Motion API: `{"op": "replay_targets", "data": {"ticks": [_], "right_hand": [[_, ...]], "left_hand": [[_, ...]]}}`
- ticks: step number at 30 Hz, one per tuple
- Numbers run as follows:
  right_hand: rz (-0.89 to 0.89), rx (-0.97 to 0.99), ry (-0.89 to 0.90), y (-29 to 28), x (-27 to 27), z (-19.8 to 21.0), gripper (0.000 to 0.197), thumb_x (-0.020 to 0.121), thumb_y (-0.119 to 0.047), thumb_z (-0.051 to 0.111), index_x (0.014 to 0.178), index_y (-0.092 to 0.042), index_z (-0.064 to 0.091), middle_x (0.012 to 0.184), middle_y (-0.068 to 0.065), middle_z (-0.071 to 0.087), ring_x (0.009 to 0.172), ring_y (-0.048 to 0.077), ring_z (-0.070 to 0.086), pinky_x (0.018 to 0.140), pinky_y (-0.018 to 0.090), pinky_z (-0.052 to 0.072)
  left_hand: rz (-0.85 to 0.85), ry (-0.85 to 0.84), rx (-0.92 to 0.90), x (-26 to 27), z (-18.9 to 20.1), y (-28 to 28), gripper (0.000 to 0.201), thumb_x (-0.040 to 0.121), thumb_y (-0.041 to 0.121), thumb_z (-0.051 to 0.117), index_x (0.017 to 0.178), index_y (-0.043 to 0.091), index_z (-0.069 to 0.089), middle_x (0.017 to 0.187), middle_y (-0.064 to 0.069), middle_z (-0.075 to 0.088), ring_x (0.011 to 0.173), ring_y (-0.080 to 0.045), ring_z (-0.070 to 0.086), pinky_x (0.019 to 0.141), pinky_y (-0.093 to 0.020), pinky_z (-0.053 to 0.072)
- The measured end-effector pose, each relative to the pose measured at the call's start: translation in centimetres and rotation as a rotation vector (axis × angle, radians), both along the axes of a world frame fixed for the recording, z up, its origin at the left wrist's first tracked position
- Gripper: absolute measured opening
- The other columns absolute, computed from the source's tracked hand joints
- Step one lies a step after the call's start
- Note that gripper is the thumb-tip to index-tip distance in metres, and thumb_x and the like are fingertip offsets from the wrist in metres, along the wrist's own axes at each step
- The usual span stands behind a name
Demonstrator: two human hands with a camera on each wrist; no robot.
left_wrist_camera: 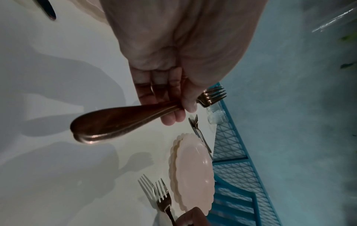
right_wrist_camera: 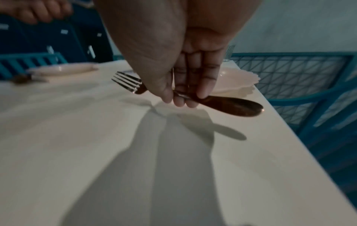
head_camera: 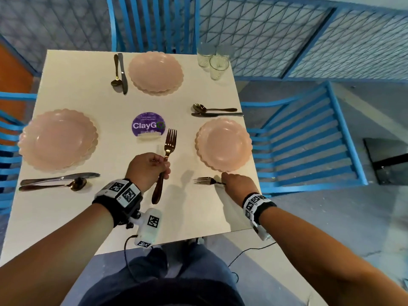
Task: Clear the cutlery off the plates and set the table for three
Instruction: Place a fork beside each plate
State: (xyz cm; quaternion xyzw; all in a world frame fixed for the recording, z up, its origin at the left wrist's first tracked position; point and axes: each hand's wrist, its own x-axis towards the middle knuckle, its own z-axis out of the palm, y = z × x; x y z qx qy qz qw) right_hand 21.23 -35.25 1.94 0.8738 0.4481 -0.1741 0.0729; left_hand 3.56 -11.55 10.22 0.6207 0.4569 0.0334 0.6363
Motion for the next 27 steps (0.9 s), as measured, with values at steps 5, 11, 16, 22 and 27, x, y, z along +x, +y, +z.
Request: {"op": "replay_targets", "data": {"ticks": [5, 11, 16, 22, 27], "right_hand": [[0.095, -0.031, -0.064, -1.0, 0.9, -1.7, 0.018, 0.08, -0.017, 0.078, 0.093, -0.016, 0.066, 0.079, 0.003, 0.069, 0.058, 0.027, 0.067, 0.042, 0.03, 0.035], [0.129, -0.024, -0.118, -1.2, 1.1, -0.5, 0.031, 0.091, -0.002, 0.055, 0.121, -0.011, 0.061, 0.111, 0.007, 0.065, 0.104, 0.026, 0.064, 0.062, 0.036, 0.048], [0.106, 0.013, -0.106, -1.6, 1.1, -0.4, 0.026, 0.087, -0.001, 0.061, 0.11, -0.012, 0.068, 0.102, 0.005, 0.067, 0.099, 0.024, 0.065, 0.06, 0.036, 0.053], [0.082, 0.09, -0.113, -2.0, 1.4, -1.3, 0.026, 0.066, 0.002, 0.081, 0.087, -0.012, 0.073, 0.078, 0.002, 0.067, 0.073, 0.022, 0.067, 0.043, 0.03, 0.048], [0.046, 0.107, -0.089, -1.9, 1.6, -1.3, 0.026, 0.077, 0.002, 0.072, 0.099, -0.011, 0.072, 0.09, 0.005, 0.068, 0.085, 0.025, 0.068, 0.05, 0.034, 0.053]], "left_hand": [[0.01, -0.002, -0.001, -0.1, -0.8, -1.0, 0.016, 0.091, 0.001, 0.069, 0.099, -0.012, 0.062, 0.078, -0.02, 0.07, 0.069, -0.032, 0.067, 0.07, -0.04, 0.057], [0.016, 0.014, 0.021, -0.9, -1.3, -1.4, 0.008, 0.09, 0.003, 0.072, 0.09, -0.002, 0.066, 0.078, -0.021, 0.073, 0.07, -0.034, 0.069, 0.082, -0.058, 0.059], [0.009, 0.026, 0.044, -1.2, -1.3, -1.8, 0.01, 0.09, 0.004, 0.072, 0.094, -0.004, 0.066, 0.081, -0.023, 0.074, 0.071, -0.034, 0.071, 0.084, -0.057, 0.058], [0.003, 0.036, 0.036, -1.9, -1.7, -1.7, 0.005, 0.089, 0.006, 0.073, 0.089, 0.003, 0.068, 0.077, -0.017, 0.076, 0.07, -0.033, 0.072, 0.086, -0.059, 0.058], [-0.009, 0.039, 0.045, -1.9, -1.5, -1.7, 0.005, 0.088, 0.007, 0.073, 0.089, 0.003, 0.069, 0.079, -0.018, 0.076, 0.07, -0.033, 0.073, 0.086, -0.059, 0.059]]}}
